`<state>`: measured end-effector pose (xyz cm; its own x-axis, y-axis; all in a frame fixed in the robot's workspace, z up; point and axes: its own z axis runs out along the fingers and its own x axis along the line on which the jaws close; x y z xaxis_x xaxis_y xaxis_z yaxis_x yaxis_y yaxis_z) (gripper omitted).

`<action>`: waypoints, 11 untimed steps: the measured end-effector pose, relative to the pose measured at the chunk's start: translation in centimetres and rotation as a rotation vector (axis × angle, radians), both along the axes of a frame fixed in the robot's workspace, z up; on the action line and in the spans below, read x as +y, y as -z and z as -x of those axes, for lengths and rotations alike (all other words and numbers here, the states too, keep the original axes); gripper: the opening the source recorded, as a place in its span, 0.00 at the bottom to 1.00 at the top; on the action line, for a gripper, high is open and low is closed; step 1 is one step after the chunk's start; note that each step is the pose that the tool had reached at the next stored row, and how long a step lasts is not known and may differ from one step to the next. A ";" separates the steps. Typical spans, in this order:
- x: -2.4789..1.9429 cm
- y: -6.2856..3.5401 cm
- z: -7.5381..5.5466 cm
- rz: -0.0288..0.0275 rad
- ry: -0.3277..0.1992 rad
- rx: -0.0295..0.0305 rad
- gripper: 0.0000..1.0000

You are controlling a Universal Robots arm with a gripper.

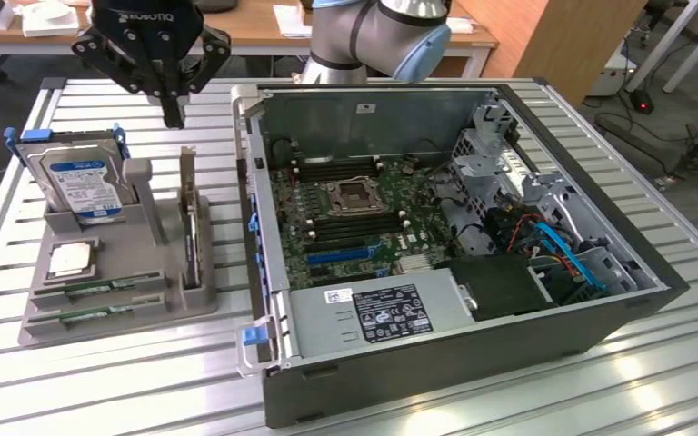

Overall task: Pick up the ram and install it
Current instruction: 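Reach for the ram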

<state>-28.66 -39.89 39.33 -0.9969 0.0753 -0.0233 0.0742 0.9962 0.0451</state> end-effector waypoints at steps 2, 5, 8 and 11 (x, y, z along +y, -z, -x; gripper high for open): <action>0.00 0.00 0.4 0.0000 0.000 0.0000 0.09; 0.00 0.00 1.0 0.0001 0.000 0.0000 0.09; 0.00 0.00 1.6 0.0000 0.000 0.0000 0.09; 0.00 0.00 2.3 0.0000 0.000 0.0000 0.09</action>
